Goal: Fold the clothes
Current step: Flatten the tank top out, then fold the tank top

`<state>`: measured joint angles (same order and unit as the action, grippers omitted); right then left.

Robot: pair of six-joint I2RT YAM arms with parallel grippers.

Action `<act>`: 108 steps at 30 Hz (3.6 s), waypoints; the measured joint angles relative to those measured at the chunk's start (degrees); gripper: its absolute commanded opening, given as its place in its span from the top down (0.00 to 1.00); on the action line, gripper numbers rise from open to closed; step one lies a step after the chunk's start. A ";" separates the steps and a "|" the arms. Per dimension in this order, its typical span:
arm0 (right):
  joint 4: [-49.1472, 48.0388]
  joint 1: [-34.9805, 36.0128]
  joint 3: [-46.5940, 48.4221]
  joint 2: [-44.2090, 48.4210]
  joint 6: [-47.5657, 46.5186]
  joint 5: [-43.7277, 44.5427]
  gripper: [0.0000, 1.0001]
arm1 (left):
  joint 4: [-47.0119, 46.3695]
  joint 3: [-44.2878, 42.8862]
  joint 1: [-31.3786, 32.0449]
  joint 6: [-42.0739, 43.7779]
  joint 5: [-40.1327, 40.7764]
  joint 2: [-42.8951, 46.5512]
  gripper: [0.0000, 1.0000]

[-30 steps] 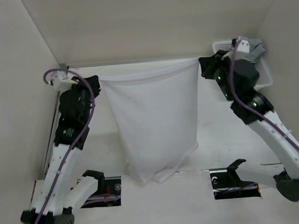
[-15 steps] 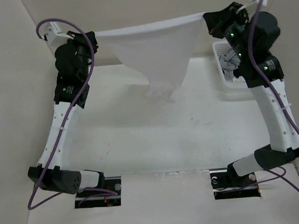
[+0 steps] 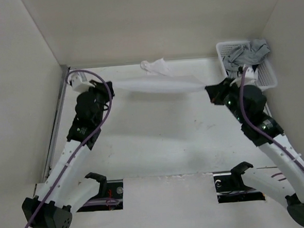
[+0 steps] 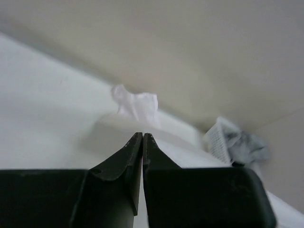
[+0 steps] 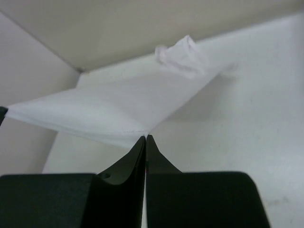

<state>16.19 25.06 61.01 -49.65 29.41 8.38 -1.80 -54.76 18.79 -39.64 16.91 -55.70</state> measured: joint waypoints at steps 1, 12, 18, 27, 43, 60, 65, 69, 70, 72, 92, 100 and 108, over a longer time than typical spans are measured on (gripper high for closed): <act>-0.02 1.99 -5.11 2.71 0.68 0.66 0.97 | 0.81 5.62 1.01 -0.07 0.76 3.26 0.98; 10.73 34.67 -40.83 25.51 21.40 9.49 1.00 | 26.03 33.83 6.34 -7.28 3.89 39.43 0.98; 18.16 50.29 -36.33 23.34 29.94 19.63 0.99 | 32.48 31.32 6.10 -9.88 4.31 40.19 0.98; 1.25 15.85 -17.09 0.98 13.44 14.34 0.98 | 12.11 15.82 2.38 -7.82 7.39 7.85 0.98; -12.15 -11.63 28.85 -60.76 6.25 -11.06 0.89 | -3.54 -30.29 -7.93 -4.20 3.34 -58.84 0.84; -23.87 -6.21 -6.84 -46.07 9.86 -6.43 0.91 | -13.60 11.13 -2.58 -6.40 -1.57 -35.41 0.68; -28.28 -5.60 -17.64 -40.13 11.10 -5.86 0.70 | -17.03 19.76 -6.23 -10.91 -7.61 -35.60 0.67; -30.25 -5.99 -21.00 -39.50 11.82 -5.57 0.62 | -20.24 19.76 -7.93 -13.31 -10.69 -37.55 0.70; -30.69 -5.99 -21.42 -39.50 11.98 -5.57 0.61 | -20.87 19.76 -7.96 -13.66 -11.17 -37.94 0.70; -30.86 -5.99 -21.90 -39.54 12.39 -5.60 0.59 | -22.32 19.76 -7.89 -14.45 -11.96 -38.69 0.70; -31.61 -5.81 -21.92 -44.15 16.31 -6.73 0.71 | -22.77 19.78 -7.08 -15.69 -13.97 -39.43 0.93; -31.85 -5.68 -20.00 -46.84 17.62 -8.28 0.90 | -22.77 19.78 -6.62 -15.21 -13.62 -39.43 0.99; -33.20 -4.72 -23.21 -41.64 18.18 -8.00 0.99 | -20.02 21.86 -6.32 -14.03 -13.46 -31.74 1.00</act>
<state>-17.02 20.34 37.80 -91.29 47.59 0.38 -21.82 -32.91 12.47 -53.67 3.44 -87.44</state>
